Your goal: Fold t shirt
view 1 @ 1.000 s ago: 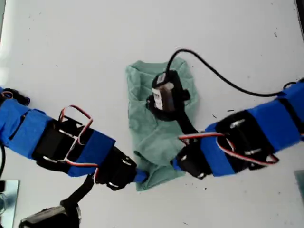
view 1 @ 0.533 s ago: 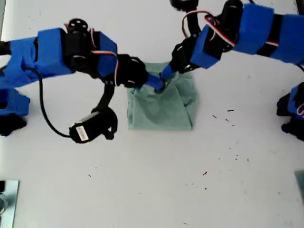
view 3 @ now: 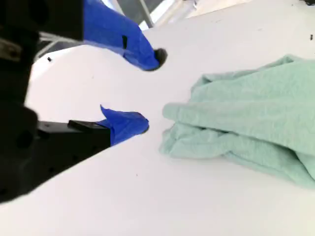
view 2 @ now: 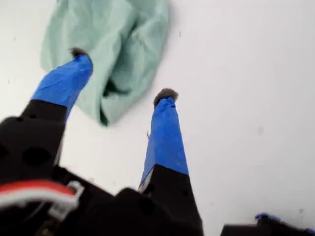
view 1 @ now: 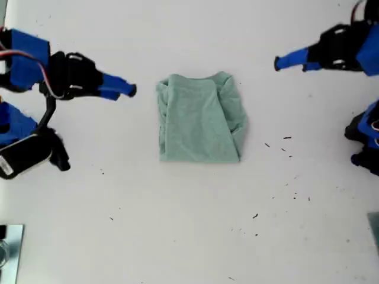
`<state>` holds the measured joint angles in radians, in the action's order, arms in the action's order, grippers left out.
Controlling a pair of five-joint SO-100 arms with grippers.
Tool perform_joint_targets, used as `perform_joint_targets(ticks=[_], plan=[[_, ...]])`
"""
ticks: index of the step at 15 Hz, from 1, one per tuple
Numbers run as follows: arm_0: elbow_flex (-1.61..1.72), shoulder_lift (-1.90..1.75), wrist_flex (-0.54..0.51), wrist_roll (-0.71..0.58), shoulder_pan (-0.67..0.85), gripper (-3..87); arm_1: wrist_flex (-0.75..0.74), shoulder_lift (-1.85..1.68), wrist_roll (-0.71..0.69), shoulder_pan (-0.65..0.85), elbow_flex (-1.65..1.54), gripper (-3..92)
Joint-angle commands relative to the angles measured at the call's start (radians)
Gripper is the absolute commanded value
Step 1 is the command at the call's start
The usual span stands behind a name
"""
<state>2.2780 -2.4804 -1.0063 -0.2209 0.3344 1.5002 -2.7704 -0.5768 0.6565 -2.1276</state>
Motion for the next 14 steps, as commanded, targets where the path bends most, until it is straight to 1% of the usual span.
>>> perform_joint_targets(ticks=[1, 2, 3, 4, 5, 6, 7, 8, 9, 14], plan=[[0.523, -0.468, 0.167, 0.158, -0.144, 7.1, -0.147, -0.322, 0.206, -0.143, -0.431, 17.2], [0.690, -0.676, 0.167, 0.241, -0.195, 4.5, -0.198, -0.442, 0.314, -0.206, -0.611, 14.9], [0.816, -0.919, 0.089, 0.296, -0.229, 2.0, -0.204, -0.594, 0.391, -0.245, -0.767, 12.6], [0.911, -1.131, -0.044, 0.342, -0.241, -0.1, -0.206, -0.746, 0.442, -0.258, -0.922, 12.0], [0.946, -1.103, -0.037, 0.334, -0.235, 0.1, -0.199, -0.730, 0.515, -0.238, -0.991, 12.2], [0.960, -1.115, -0.031, 0.316, -0.253, 7.9, -0.172, -0.719, 0.313, -0.181, -0.982, 13.7], [0.948, -1.117, -0.048, 0.310, -0.272, 14.0, -0.172, -0.732, 0.133, -0.127, -0.982, 13.0], [0.948, -1.117, -0.048, 0.308, -0.285, 15.0, -0.170, -0.732, -0.112, -0.086, -0.982, 13.3], [0.948, -1.117, -0.048, 0.308, -0.293, 15.1, -0.167, -0.732, -0.164, -0.057, -0.980, 12.4], [0.948, -1.117, -0.048, 0.308, -0.295, 15.5, -0.167, -0.732, -0.156, -0.055, -0.980, 12.3]])
